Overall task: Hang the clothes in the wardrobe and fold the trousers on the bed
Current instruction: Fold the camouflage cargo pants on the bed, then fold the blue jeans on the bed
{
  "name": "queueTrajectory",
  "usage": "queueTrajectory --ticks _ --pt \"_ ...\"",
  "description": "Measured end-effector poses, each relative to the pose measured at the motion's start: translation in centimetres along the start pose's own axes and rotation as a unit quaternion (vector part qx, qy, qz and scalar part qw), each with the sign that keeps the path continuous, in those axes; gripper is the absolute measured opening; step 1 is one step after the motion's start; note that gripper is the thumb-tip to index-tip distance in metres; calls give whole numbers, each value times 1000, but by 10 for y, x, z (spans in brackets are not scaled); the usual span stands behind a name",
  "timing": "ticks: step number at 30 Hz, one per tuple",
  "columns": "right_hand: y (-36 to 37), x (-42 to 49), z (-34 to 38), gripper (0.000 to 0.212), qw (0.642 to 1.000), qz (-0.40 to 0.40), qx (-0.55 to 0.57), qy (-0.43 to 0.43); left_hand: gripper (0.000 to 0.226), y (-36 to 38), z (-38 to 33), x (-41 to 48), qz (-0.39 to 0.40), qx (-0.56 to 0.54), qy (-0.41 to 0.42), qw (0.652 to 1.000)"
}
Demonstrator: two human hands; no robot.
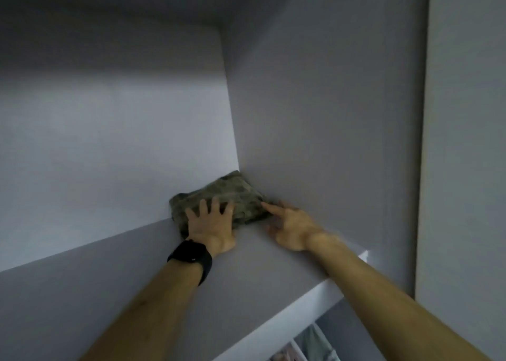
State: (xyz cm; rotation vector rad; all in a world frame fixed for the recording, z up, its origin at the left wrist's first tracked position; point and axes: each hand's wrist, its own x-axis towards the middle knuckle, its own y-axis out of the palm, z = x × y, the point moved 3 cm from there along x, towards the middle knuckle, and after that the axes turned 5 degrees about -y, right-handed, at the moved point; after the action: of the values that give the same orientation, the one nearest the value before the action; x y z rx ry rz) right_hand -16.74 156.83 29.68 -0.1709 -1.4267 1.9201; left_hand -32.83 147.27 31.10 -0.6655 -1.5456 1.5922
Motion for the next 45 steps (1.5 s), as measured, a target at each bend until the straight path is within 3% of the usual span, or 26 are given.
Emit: queueTrajectory --ticks 3,6,11,14,17,20,22,25,28,30,34,39,43,45 --pt "-19 -89 -8 60 990 -121 64 -34 58 -29 -45 -25 -82 6 134 988" --pt "-27 -194 -12 46 958 -250 136 -38 52 -48 -93 -64 -152 -22 245 957" --pt "-33 -363 -25 37 937 -306 152 75 38 -46 -182 -176 -241 -131 438 856" --pt "-28 -491 -38 35 915 -331 114 198 36 6 -242 -285 -203 -260 527 783" --pt "-10 -592 -50 34 881 -350 80 310 38 64 -287 -369 -120 -343 557 747" --pt "14 -723 -55 36 817 -363 58 444 41 122 -358 -475 61 -334 598 726" --pt "33 -801 -43 36 767 -365 53 524 43 155 -399 -545 169 -309 628 694" --pt "58 -911 -5 38 684 -346 58 640 46 187 -445 -658 252 -271 676 637" --pt "70 -994 39 38 607 -346 49 714 46 193 -469 -753 262 -213 734 589" --pt "73 -1025 58 42 578 -342 36 740 46 194 -477 -792 269 -186 759 563" --pt "88 -1086 101 47 488 -366 24 792 48 197 -496 -882 272 -106 821 490" --pt "95 -1149 88 51 432 -337 15 837 51 201 -561 -961 232 -7 875 425" --pt "75 -1206 31 51 408 -318 3 856 54 201 -653 -1004 175 26 894 411" --pt "81 -1243 -6 51 377 -314 10 871 58 213 -702 -1028 152 49 903 398"
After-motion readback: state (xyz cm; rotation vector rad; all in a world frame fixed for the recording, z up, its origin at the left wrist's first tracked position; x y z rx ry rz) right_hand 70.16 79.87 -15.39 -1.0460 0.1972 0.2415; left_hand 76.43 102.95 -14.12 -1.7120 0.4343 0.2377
